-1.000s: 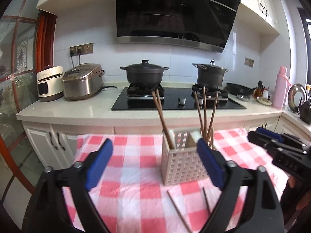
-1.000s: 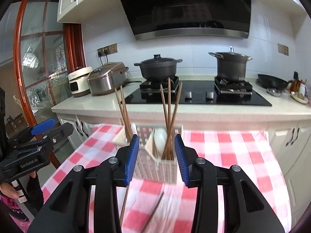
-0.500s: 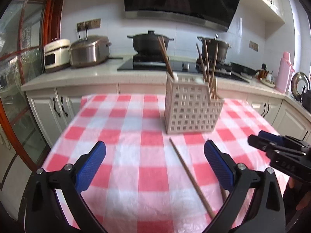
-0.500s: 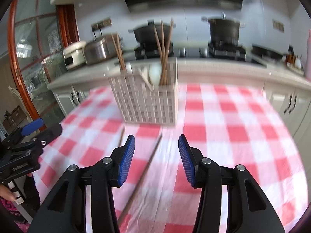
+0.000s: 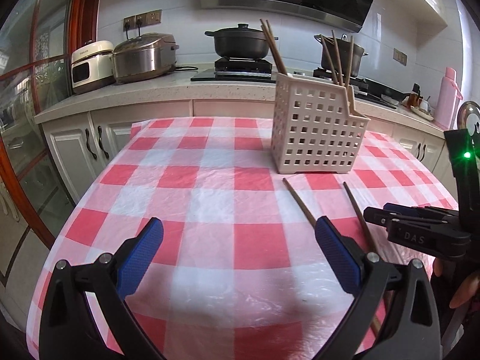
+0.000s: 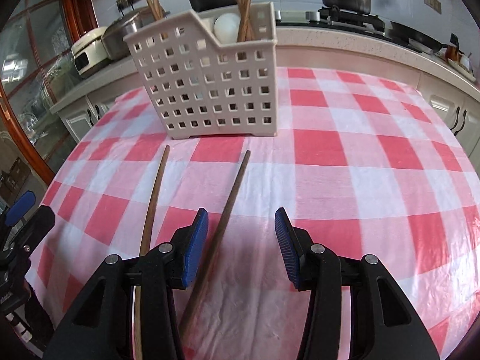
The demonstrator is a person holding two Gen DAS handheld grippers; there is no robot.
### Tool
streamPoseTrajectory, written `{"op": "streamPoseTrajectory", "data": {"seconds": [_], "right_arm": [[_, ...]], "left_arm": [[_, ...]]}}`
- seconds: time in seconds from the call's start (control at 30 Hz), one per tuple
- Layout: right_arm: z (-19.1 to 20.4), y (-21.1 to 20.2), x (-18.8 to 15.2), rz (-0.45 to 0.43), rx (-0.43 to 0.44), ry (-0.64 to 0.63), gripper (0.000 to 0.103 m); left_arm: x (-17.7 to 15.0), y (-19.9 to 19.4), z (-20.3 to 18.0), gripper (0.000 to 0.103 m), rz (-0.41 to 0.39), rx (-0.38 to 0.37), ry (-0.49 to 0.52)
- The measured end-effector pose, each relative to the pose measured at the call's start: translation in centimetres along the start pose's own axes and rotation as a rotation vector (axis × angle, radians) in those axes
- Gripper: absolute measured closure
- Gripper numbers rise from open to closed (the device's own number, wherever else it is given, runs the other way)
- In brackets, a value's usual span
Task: Organize utensils
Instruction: 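Move both tools back toward the last two chopsticks on the cloth, then grasp a brown chopstick with the right tool while the left tool grasps the other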
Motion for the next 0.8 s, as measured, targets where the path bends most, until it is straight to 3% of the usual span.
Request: {"op": "streamPoseTrajectory", "data": {"seconds": [0.4,0.53,0.63,0.8], "right_arm": [[1.4,2.0,1.3,0.049,-0.118,-0.06,0.066],[1.8,2.0,1.3,0.054,-0.136,-0.075,0.09],[1.7,1.8,1.0,0.051,-0.14,-0.078,0.097],[0.8,1.3,0.3,0.048,-0.113,-0.056,0.097]], "left_arm": [[-0.3,0.8,0.8,0.005,0.021,-0.019,-0.007],[-0.4,1.2,0.4,0.005,0.035,-0.017,-0.002],[-0.4,1.6,0.2,0.005,0.053,-0.015,-0.003],[-0.2,2.3,-0.5,0.005,0.09,0.001,0.012]]}}
Point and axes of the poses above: each gripper's, at about its wrist camera, not at the fingertips, and y roughly the way its jaws point, z to its left, x to its top, the point moved 6 cm from there along y, roughly the way its jaws point, and after that the axes turned 8 degrees about z, right-handed, at the moved point
